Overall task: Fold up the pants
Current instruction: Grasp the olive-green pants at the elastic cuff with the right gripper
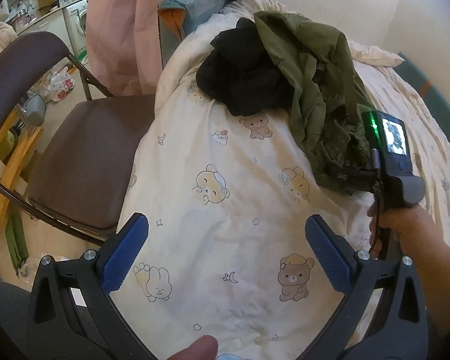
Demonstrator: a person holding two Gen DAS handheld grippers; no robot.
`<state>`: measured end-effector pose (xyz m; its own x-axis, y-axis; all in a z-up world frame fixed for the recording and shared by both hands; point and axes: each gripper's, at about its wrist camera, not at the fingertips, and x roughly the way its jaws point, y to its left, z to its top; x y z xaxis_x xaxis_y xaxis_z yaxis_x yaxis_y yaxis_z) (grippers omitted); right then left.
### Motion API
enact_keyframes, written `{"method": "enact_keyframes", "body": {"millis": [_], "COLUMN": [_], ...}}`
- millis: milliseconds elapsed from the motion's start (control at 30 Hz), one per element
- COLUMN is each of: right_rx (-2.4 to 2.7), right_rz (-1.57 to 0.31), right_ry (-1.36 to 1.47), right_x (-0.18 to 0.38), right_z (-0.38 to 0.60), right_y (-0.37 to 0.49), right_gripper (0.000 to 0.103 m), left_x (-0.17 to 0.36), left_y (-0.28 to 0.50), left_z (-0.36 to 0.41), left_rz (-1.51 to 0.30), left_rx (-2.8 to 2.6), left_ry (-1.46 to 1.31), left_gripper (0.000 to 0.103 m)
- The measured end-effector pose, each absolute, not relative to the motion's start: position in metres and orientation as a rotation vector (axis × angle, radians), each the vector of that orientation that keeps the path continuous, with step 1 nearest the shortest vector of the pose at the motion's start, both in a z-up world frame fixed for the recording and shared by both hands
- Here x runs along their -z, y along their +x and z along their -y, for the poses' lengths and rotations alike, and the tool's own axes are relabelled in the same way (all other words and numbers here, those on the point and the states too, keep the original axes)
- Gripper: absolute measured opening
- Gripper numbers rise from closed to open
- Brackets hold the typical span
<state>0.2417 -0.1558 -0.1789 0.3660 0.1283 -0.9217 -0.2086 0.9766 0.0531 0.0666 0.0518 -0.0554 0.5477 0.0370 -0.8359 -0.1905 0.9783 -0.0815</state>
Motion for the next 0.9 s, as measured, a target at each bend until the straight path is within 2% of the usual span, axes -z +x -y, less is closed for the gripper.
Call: {"method": "enact_keyframes", "body": {"millis": [67,133,533,900], "right_rx": [-0.243,-0.267,-0.364,-0.552], "right_rz": [-1.144,-1.108,-0.975,-0.996], "right_ry": [-0.068,-0.066,-0.031,0.049], "right_x": [0.167,0.155,0.088,0.058], "right_z": [0.159,0.162,0.194,0.169], "right_y": [0.229,0.213,0.107,0.017], "right_gripper": [0.004,0.003,0.002,0.003], "left_x": [0.054,0.053,0.05,0.047], "left_y": [0.065,0.065,0.06,0.049], "left_z": [-0.053,-0.053,-0.049,-0.051], "left_rz": [-0.976,-0.971,-0.956,-0.945], "left_rx": [-0.135,-0.133,-0.136,-0.138], "left_ry": [-0.173,-0.174,-0.161,-0.161], "left_gripper": [0.103,0.103,0.103,0.103]}}
